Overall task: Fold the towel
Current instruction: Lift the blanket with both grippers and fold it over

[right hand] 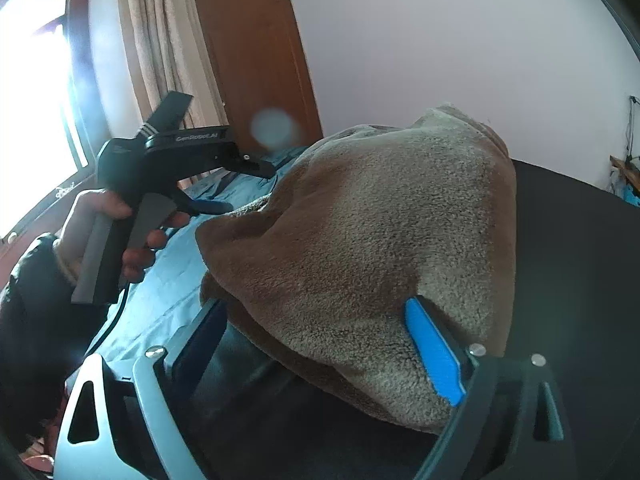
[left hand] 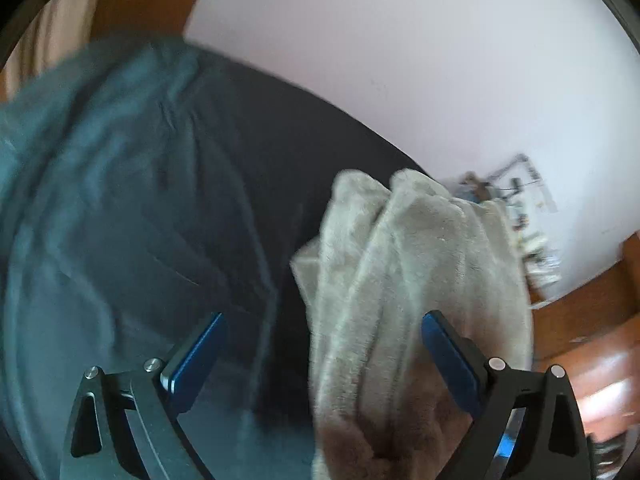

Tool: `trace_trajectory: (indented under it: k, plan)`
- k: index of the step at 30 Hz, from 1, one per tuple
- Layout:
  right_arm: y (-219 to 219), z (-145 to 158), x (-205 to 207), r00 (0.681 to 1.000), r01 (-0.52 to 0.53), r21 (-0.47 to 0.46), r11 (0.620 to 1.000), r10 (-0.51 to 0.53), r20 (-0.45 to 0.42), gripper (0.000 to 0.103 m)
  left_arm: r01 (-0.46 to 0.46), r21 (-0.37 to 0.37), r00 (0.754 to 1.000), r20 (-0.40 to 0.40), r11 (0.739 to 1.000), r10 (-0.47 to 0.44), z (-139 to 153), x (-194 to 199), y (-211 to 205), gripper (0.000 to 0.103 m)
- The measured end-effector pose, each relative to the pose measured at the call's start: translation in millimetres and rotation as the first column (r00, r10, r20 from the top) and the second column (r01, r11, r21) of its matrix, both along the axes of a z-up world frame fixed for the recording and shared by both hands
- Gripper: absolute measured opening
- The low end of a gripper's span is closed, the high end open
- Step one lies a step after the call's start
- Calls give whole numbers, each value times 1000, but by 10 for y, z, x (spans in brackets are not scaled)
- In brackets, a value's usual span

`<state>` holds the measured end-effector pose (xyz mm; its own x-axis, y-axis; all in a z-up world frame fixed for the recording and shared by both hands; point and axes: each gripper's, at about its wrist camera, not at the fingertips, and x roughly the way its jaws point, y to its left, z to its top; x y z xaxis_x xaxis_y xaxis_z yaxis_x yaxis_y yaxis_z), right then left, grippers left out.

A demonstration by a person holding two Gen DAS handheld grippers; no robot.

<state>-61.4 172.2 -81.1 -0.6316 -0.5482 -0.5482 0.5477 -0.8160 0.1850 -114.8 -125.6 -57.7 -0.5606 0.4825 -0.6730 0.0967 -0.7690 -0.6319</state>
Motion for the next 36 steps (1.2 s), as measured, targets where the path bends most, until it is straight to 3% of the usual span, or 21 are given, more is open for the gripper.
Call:
trace_trajectory:
  k: [1, 5, 12, 19, 22, 28, 32, 36]
  plan:
    - [-6, -1, 9, 1000, -2, 2, 1000, 2, 0, 94, 20, 34, 1000, 6, 999, -20, -36, -2, 27, 99]
    - [-24, 2, 25, 1000, -11, 4, 1000, 11, 1, 97, 87, 44, 996, 25, 995, -89, -150, -73, 127, 99]
    - [-59, -2, 68, 1000, -17, 12, 1000, 17, -1, 102, 179, 124, 984, 0, 976, -180, -196, -127, 183, 99]
    - [-76, 3, 72, 1000, -18, 12, 1000, 18, 2, 102, 282, 282, 959, -68, 917, -274, -262, -136, 199, 99]
    - [-104, -1, -3, 1000, -16, 13, 1000, 16, 3, 102, 322, 260, 946, -66, 910, -316, -249, -145, 314, 99]
    - [-118, -2, -11, 1000, -15, 10, 1000, 15, 4, 102, 358, 61, 933, 4, 932, -359, -142, -178, 621, 99]
    - [-123, -3, -18, 1000, -14, 6, 1000, 13, 4, 102, 336, 41, 941, 38, 941, -337, -145, -218, 652, 99]
    - [-121, 2, -21, 1000, -13, -4, 1000, 13, 2, 102, 323, 27, 946, 12, 946, -323, -151, -180, 659, 99]
